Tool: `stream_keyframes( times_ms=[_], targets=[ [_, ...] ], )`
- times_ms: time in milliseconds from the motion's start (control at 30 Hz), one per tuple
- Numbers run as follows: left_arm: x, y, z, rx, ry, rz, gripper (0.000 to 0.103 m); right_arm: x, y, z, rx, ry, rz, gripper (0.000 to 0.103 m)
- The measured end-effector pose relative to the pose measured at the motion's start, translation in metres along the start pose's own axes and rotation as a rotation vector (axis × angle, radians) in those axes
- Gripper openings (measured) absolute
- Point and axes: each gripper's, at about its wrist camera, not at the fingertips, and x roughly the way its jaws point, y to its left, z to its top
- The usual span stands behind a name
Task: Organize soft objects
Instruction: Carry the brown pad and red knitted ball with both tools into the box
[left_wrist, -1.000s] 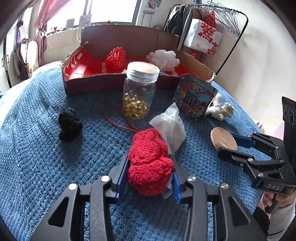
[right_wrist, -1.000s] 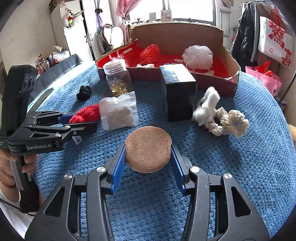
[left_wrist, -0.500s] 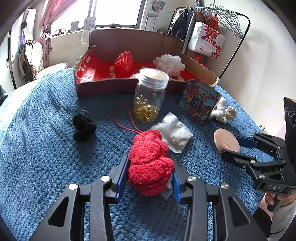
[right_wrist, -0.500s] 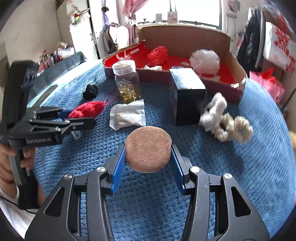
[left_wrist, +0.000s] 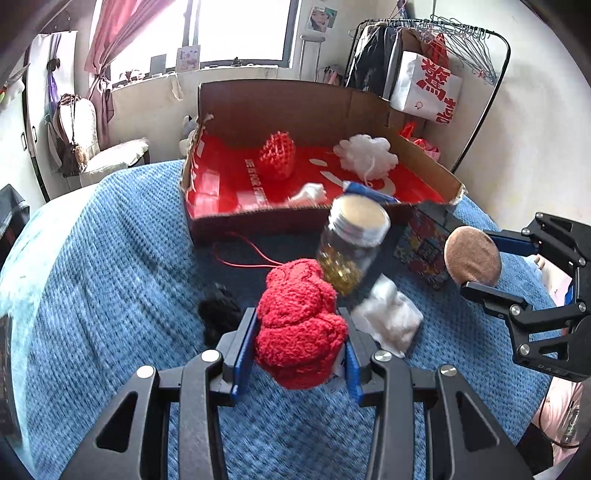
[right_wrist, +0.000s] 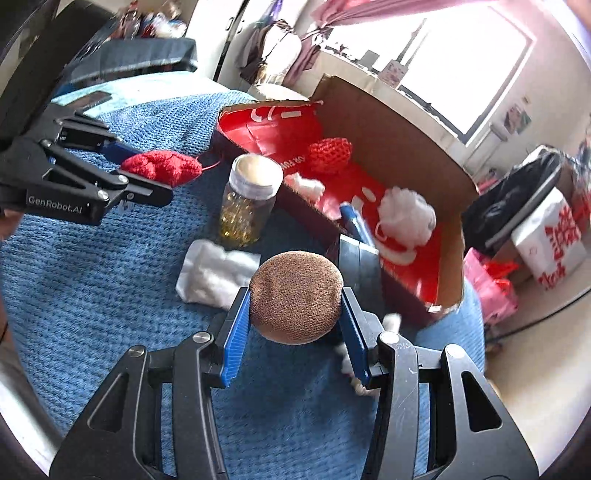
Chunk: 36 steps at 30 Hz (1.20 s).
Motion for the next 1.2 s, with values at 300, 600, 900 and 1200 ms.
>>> stream_keyframes(
  times_ms=[300, 600, 900, 1200],
  targets=[
    [0.014, 0.014, 0.033, 0.021, 0.011, 0.001, 0.042, 0.019, -0.015, 0.031, -0.068, 0.026, -0.011, 0.045],
    [0.022, 0.023, 0.063, 0.014, 0.006, -0.036, 0.042, 0.044, -0.043, 0.056, 0.008, 0.042, 0.102, 0.045],
    [0.032, 0.027, 0.102, 0.024, -0.011, -0.062, 0.042, 0.069, -0.076, 0.08, 0.127, 0.04, 0.235, 0.045],
    [0.078, 0.031, 0.142, 0.057, 0.056, -0.075, 0.042, 0.121, -0.109, 0.109, 0.242, 0.092, 0.354, 0.045]
  ],
)
